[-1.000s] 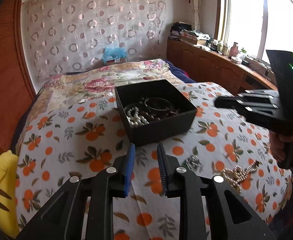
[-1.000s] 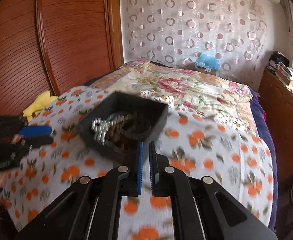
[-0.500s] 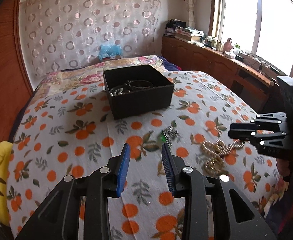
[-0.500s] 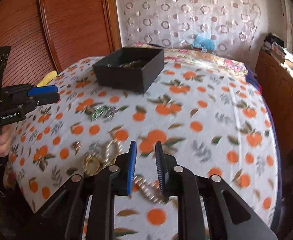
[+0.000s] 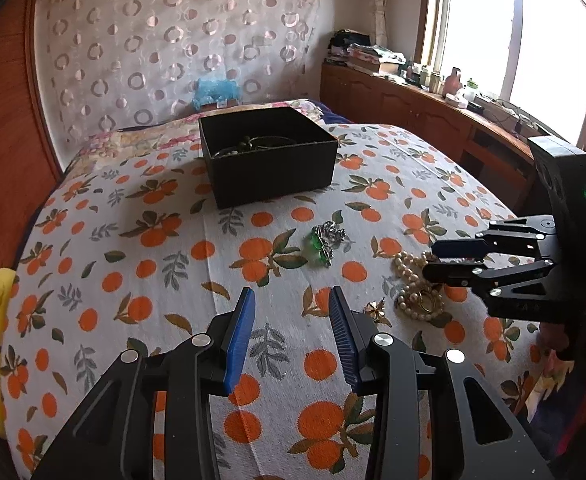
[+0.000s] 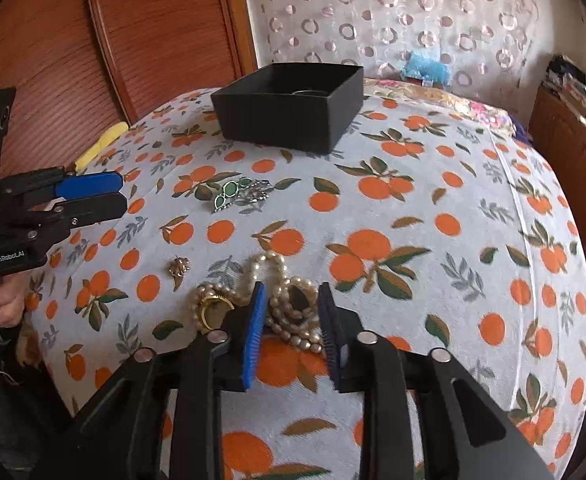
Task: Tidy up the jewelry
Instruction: 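Grasp the pearl-and-gold chain with the right tool while the left tool grasps the green brooch, then carry the pearl-and-gold chain and green brooch over the black box with both tools, then open the left tool to drop the green brooch in the box while the right tool releases the chain, then grasp the small gold ring with the right tool while the left tool grasps the gold flower brooch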
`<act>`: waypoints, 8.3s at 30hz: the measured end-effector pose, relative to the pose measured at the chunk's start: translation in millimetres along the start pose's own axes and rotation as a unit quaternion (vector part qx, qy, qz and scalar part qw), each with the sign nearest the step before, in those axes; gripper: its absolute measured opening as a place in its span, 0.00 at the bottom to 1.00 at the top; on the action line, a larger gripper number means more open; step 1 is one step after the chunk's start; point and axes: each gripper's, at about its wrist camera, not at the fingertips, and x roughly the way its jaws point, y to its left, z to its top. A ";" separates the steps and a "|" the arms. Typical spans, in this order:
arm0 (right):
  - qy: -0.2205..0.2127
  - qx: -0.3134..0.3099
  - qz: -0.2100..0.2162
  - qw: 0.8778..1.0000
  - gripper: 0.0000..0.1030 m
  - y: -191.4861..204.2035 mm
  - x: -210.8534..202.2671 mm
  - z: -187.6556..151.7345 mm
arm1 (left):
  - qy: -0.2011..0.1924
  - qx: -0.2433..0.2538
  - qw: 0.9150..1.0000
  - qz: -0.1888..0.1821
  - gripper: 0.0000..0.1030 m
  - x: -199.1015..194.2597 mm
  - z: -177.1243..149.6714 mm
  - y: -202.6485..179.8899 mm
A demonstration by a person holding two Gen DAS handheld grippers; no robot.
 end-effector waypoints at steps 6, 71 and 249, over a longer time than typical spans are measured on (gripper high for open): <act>-0.009 -0.013 -0.054 0.998 0.33 8.8 6.2 0.7 | 0.003 0.000 1.000 -0.002 0.35 1.0 -2.5 -1.3; -0.015 0.008 -0.046 0.999 0.05 -5.6 -11.4 -3.4 | -0.044 0.015 0.999 -0.019 0.06 -3.6 49.9 -10.8; -0.022 -0.038 -0.021 0.999 0.11 0.4 -16.1 15.3 | 0.049 0.074 0.995 -0.049 0.14 44.2 -1.6 -55.3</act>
